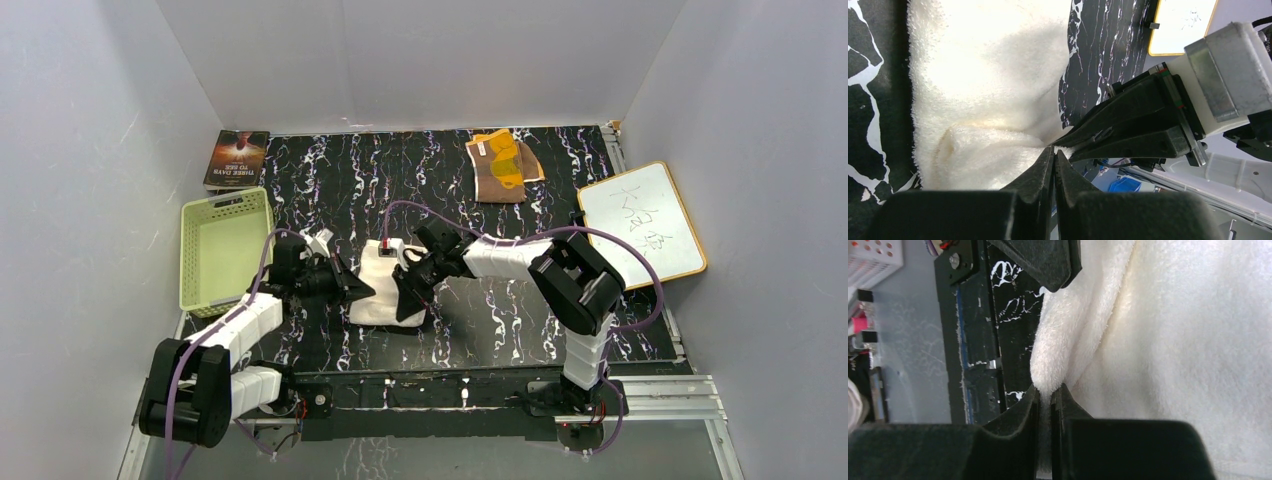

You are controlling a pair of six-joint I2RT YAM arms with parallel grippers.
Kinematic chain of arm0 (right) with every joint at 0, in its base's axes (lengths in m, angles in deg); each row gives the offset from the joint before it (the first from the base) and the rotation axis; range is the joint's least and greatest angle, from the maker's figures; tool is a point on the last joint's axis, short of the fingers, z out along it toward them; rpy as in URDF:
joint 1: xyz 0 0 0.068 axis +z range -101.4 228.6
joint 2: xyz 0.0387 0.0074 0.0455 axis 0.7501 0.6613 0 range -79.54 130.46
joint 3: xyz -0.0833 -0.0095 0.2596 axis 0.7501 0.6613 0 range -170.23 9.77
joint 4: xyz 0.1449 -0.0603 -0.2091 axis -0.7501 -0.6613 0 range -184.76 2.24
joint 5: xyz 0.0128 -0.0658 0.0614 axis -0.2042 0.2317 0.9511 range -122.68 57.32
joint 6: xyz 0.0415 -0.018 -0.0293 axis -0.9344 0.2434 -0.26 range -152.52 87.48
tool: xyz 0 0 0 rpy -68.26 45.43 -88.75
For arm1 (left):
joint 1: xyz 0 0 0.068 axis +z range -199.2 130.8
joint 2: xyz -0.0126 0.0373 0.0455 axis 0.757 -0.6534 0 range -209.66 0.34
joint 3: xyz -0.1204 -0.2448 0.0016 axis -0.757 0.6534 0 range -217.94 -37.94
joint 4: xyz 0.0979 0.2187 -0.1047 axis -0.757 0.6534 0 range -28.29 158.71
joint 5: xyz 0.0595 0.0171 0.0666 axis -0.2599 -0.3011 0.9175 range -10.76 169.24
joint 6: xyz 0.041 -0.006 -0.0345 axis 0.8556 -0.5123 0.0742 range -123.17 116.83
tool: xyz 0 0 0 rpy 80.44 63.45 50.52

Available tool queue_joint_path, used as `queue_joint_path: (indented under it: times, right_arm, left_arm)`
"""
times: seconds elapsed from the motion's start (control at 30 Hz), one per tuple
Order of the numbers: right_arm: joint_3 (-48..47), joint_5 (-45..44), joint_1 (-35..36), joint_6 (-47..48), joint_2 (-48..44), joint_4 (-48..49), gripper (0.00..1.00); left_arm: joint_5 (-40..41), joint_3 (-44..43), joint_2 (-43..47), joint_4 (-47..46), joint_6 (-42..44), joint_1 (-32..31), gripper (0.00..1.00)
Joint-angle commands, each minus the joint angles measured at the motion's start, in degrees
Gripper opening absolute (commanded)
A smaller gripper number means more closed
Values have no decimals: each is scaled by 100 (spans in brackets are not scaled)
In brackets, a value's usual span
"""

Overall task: Roll the towels
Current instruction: Roll the towel at the center of the board.

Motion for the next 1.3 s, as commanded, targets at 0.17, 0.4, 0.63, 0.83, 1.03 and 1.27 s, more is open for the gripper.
queue_joint_path:
  times: [0.17,0.4,0.63,0.83,1.03,1.27]
  right_arm:
    - [20,161,9,-1660,151,447,0]
    - [253,106,-105,-2410,571,878,0]
    - [525,-61,-394,-2986,967,1352,0]
    - [569,-101,-501,-3407,1234,1637,0]
    - [581,-79,-600,-3503,1436,1633,0]
    - [638,-126,-721,-3389,1400,1543,0]
  left_arm:
    - [-297,-436,41,347,103,15,3]
    - [-155,-615,373,1006,377,15,3]
    - [227,-147,1153,1524,-473,25,34]
    - [454,135,1836,2302,-833,25,58]
    - [686,650,2061,2393,-1417,24,60]
    - [1238,692,2286,2816,-1877,29,60]
